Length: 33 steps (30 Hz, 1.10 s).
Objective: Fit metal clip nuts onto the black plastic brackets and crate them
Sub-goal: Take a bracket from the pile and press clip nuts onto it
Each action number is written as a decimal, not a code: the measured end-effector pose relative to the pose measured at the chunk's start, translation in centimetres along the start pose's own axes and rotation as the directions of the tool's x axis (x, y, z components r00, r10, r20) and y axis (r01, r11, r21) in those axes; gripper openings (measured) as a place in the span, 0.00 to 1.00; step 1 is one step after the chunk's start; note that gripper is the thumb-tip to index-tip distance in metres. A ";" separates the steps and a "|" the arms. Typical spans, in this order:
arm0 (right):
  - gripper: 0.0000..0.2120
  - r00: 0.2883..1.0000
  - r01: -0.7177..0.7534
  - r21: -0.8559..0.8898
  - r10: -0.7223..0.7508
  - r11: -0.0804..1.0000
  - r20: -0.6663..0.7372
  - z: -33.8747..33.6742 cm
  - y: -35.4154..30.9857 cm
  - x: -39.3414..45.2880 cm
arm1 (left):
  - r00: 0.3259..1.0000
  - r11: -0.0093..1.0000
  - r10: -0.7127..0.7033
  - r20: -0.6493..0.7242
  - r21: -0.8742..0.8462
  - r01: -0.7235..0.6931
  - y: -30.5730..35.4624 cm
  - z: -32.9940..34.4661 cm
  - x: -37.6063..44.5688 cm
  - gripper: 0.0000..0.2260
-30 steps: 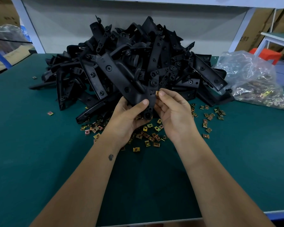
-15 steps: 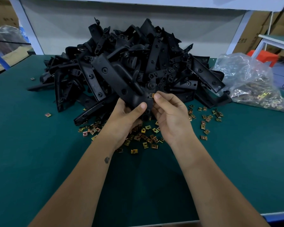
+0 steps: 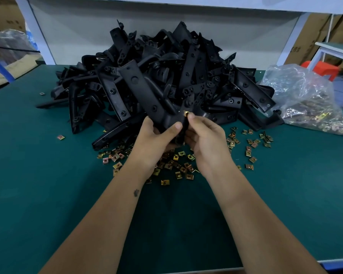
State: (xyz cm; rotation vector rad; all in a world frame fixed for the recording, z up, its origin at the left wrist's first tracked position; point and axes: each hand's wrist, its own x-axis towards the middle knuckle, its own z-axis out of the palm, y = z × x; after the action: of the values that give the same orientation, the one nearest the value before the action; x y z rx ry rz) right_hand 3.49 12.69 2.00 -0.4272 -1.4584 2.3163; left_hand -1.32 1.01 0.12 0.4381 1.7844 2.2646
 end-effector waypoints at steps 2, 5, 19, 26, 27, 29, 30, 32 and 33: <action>0.08 1.000 0.001 -0.022 -0.001 1.000 0.005 -0.4 -0.3 0.2 | 0.999 0.985 -0.035 -0.022 -0.168 0.031 0.5 -0.2 0.2 0.14; 0.08 0.994 0.094 -0.323 -0.105 0.942 -0.017 -1.2 -0.8 0.6 | 0.994 0.931 -0.081 -0.078 -0.363 0.047 1.3 -0.9 0.5 0.11; 0.11 0.937 0.344 -0.925 0.004 0.159 0.349 -1.8 0.0 0.6 | 0.989 0.893 -0.137 -0.062 -0.441 0.096 1.6 -1.2 0.3 0.11; 0.12 0.912 0.387 -0.910 0.080 0.153 0.401 -2.3 -0.2 1.0 | 0.987 0.890 -0.151 -0.049 -0.442 0.114 1.6 -1.0 0.2 0.12; 0.12 0.911 0.395 -0.906 0.059 0.149 0.407 -2.2 0.0 0.9 | 0.987 0.890 -0.154 -0.046 -0.440 0.119 1.6 -1.0 0.2 0.12; 0.13 0.909 0.407 -0.902 0.036 0.144 0.415 -2.1 0.3 0.9 | 0.986 0.892 -0.159 -0.043 -0.435 0.125 1.5 -0.9 0.2 0.13; 0.12 0.910 0.407 -0.902 0.025 0.144 0.415 -2.1 0.3 1.0 | 0.986 0.893 -0.160 -0.042 -0.432 0.127 1.5 -0.9 0.2 0.13; 0.11 0.911 0.409 -0.902 0.001 0.138 0.413 -2.1 0.4 1.1 | 0.986 0.897 -0.161 -0.037 -0.423 0.130 1.5 -0.8 0.2 0.14; 0.10 0.910 0.413 -0.901 -0.010 0.131 0.415 -2.1 0.5 1.1 | 0.986 0.898 -0.162 -0.037 -0.420 0.132 1.4 -0.8 0.2 0.13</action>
State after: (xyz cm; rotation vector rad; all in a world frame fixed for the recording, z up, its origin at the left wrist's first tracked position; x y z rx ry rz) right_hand 3.40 14.69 0.60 -0.0815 -2.8788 0.8066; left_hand -1.77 0.02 1.36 0.1356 1.2521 2.4824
